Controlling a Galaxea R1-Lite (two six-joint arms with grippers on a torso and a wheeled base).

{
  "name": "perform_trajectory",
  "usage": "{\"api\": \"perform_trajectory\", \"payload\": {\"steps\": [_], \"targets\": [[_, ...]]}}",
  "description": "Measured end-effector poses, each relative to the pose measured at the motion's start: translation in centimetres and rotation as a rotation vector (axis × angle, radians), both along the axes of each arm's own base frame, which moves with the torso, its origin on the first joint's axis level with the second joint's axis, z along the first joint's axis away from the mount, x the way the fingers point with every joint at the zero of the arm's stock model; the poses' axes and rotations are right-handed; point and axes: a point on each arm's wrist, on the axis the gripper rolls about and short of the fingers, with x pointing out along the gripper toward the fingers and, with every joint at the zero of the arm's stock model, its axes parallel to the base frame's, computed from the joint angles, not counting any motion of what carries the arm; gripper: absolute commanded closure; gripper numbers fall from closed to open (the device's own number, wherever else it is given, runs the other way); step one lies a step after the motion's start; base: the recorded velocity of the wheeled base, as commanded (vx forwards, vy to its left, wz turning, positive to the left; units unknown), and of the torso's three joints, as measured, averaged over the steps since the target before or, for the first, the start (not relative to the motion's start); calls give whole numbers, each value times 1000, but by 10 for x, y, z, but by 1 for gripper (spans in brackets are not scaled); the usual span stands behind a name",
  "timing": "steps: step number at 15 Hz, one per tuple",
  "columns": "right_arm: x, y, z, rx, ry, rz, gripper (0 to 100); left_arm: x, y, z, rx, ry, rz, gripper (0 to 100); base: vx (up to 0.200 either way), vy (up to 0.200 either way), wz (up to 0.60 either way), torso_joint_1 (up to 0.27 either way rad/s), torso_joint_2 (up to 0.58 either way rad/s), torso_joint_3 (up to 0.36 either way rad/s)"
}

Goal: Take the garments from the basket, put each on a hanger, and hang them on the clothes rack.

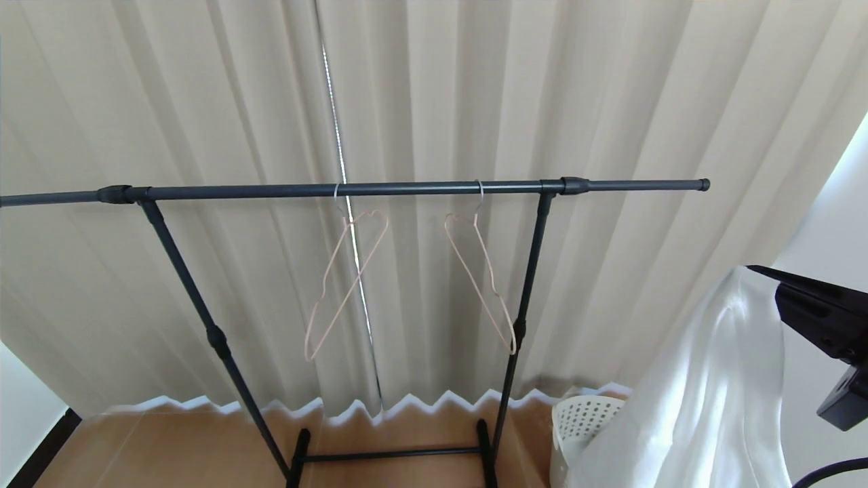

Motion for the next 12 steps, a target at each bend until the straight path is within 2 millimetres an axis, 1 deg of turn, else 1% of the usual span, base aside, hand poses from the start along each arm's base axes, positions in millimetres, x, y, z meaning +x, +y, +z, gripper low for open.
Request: {"api": "perform_trajectory", "payload": {"steps": [5, 8, 12], "targets": [[0, 0, -2, -4, 8, 0, 100, 0, 0, 0, -1, 0, 5, 0, 0, 0, 0, 0, 0, 0], [-1, 0, -8, -16, 24, 6, 100, 0, 0, 0, -5, 2, 8, 0, 0, 0, 0, 0, 0, 0], [-3, 7, -13, 3, 59, 76, 100, 0, 0, -1, -3, 2, 6, 0, 0, 0, 0, 0, 0, 0]]}}
